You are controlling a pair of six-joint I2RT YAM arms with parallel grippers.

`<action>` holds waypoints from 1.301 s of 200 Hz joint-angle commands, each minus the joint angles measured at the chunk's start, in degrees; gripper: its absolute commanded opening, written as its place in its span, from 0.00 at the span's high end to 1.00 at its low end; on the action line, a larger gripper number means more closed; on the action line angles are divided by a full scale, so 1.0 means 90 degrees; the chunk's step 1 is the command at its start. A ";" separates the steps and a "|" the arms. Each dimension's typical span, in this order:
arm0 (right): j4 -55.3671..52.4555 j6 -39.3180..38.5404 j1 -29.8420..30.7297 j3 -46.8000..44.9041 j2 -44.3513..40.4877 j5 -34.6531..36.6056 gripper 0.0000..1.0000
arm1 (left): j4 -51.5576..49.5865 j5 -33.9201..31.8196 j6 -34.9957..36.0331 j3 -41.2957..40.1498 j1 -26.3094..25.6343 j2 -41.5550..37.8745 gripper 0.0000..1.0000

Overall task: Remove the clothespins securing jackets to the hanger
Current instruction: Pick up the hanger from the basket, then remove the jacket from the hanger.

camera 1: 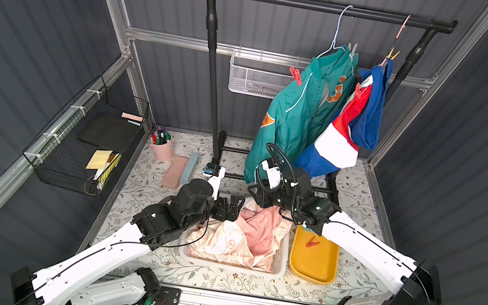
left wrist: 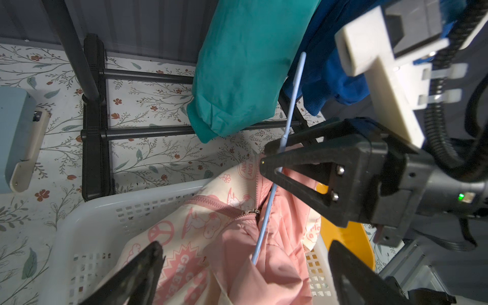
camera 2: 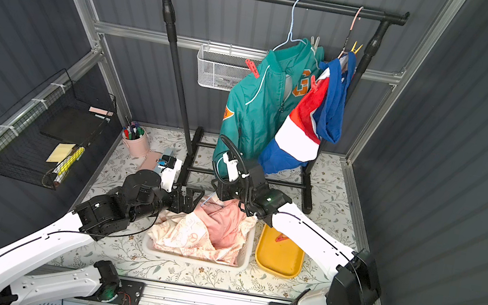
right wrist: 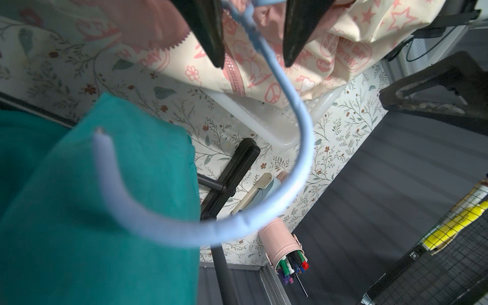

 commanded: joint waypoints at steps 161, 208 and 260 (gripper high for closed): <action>-0.0486 -0.0613 -0.0917 0.0769 -0.0541 0.0350 1.00 | -0.1984 0.0568 -0.0299 0.0482 0.0017 -0.1318 0.01; -0.0388 -0.0393 -0.1309 0.0765 -0.0500 0.0500 1.00 | -0.1962 0.0727 -0.0283 0.0136 0.0017 -0.1289 0.04; -0.0352 -0.0238 -0.1558 0.0735 -0.0400 0.0473 1.00 | -0.1649 0.0819 -0.0138 -0.0106 0.0023 -0.1122 0.20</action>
